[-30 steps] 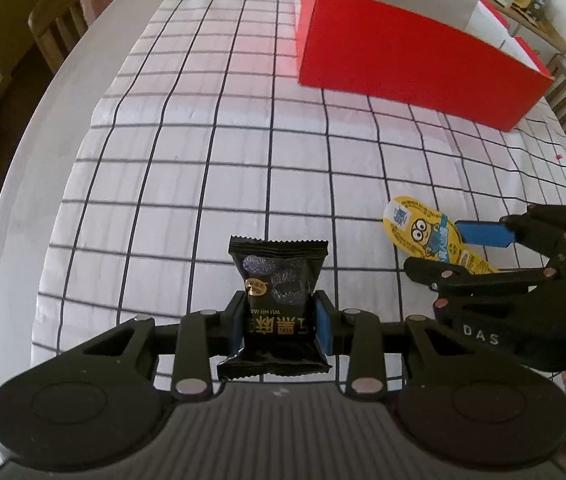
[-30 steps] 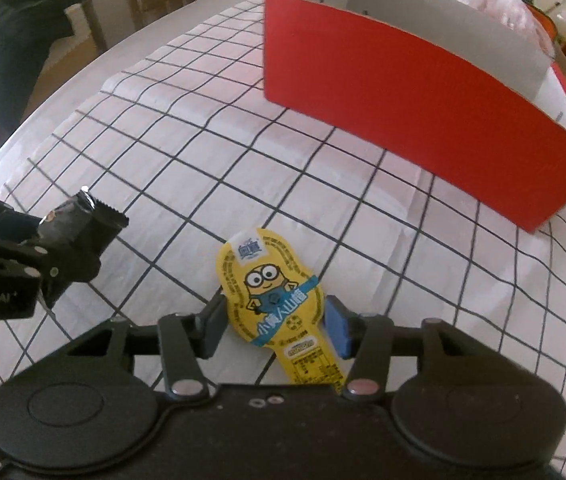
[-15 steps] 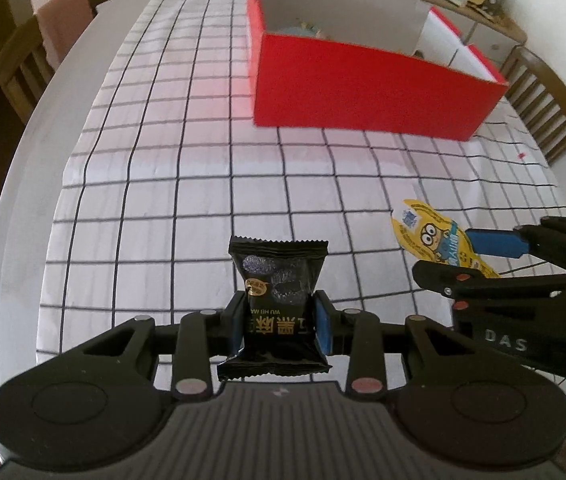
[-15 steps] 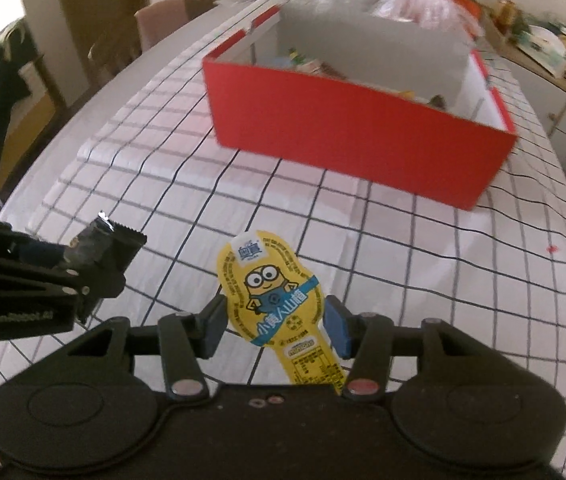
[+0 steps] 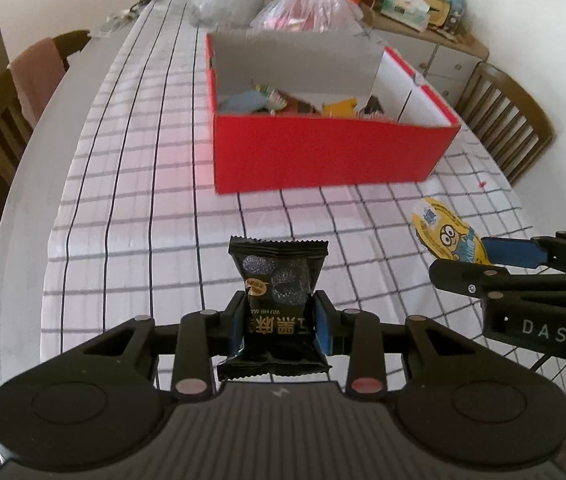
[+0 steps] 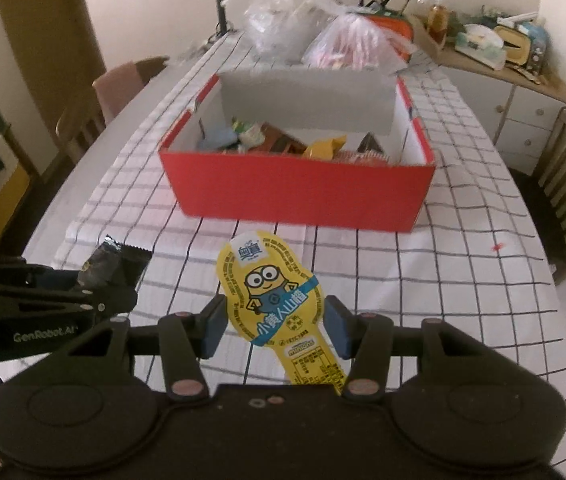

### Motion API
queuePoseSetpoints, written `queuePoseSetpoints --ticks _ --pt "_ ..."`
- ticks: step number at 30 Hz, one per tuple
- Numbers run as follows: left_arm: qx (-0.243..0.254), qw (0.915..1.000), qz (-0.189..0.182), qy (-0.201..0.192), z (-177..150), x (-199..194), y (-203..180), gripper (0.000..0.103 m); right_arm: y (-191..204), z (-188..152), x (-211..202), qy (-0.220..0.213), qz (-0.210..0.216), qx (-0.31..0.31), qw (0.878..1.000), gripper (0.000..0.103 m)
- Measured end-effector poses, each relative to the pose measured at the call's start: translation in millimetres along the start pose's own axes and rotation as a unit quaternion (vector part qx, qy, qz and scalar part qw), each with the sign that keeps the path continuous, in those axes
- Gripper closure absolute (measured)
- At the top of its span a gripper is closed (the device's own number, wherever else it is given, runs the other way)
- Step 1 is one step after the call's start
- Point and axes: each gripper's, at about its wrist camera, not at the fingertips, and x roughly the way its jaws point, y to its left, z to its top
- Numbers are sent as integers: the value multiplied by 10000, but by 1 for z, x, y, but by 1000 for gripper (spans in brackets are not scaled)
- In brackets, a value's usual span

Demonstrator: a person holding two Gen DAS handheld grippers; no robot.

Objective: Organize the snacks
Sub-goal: 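Carry the black packet and Minion pouch into the red box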

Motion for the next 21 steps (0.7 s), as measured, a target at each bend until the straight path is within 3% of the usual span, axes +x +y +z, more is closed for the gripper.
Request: queuePoseSetpoints --ticks 15,21 --pt "141 9983 -152 -537 73 -18 -13 69 -22 64 -12 -633 -240 134 9976 53" --pt "209 9973 31 -703 110 -13 -18 69 -42 100 6 -721 -214 213 9969 53"
